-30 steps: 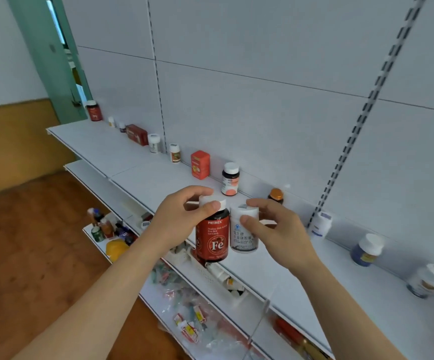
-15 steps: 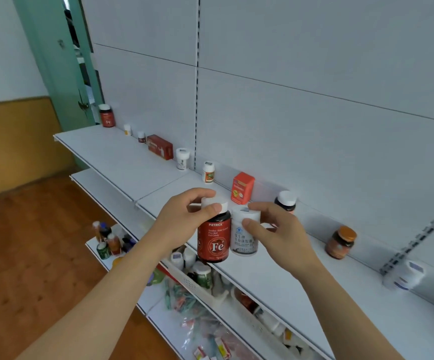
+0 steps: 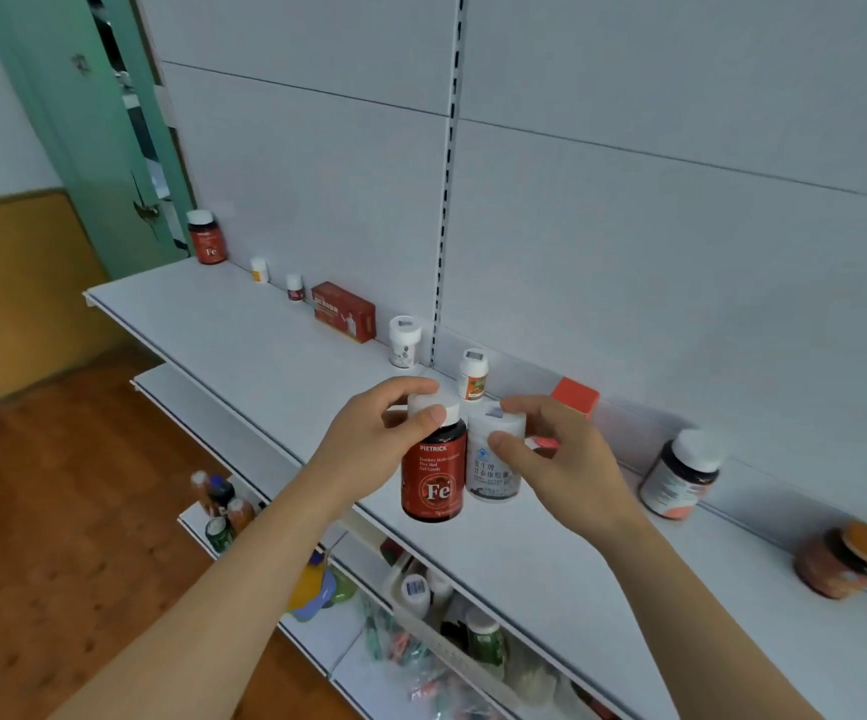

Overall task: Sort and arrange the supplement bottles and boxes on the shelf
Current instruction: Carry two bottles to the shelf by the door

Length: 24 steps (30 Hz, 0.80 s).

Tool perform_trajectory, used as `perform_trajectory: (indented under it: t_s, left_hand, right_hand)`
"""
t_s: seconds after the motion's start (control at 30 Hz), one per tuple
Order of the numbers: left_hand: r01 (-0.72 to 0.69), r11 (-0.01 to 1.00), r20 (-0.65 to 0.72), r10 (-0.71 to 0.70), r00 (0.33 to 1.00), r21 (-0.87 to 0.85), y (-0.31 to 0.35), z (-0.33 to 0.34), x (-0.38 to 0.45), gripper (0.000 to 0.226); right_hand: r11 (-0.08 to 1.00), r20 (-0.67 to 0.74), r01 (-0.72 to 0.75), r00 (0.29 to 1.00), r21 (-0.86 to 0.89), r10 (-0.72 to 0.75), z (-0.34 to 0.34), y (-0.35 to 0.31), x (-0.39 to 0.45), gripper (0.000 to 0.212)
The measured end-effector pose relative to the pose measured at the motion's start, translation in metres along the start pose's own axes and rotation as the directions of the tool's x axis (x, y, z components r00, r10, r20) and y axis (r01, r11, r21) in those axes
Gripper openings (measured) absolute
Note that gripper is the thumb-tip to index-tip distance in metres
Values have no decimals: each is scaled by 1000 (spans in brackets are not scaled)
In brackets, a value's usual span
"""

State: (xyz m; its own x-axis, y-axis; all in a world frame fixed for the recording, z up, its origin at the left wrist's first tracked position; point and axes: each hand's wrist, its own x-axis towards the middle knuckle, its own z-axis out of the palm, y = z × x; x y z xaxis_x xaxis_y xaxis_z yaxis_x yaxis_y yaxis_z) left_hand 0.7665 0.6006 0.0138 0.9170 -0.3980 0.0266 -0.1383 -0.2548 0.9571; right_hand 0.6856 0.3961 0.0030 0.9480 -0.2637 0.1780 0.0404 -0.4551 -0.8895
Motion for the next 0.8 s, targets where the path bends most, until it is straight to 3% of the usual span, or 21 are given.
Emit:
perform_trajectory:
  t_s: [0.27,0.53,0.67,0.8]
  left_hand:
    - [20,999,-10,-20,1000,36,-15,-49,76,30]
    - [17,1000,63,-17,998,-8,-46,-101,143,26]
    - [-17,1000,147,21,989,-24,-62,-131,179,28]
    - [-58,998,244,62,968,-26,-72,-161,207,28]
  right_hand:
    - [1000,18,-23,1000,22,22,43,-1,86,27]
    - [987,10,-34,999,-155,36,92,-14,141,31]
    - [965,-111,-47,994,-258,19,122,-14,163,29]
    - [854,-260,-148,965,-498,16,139,-10,180,29]
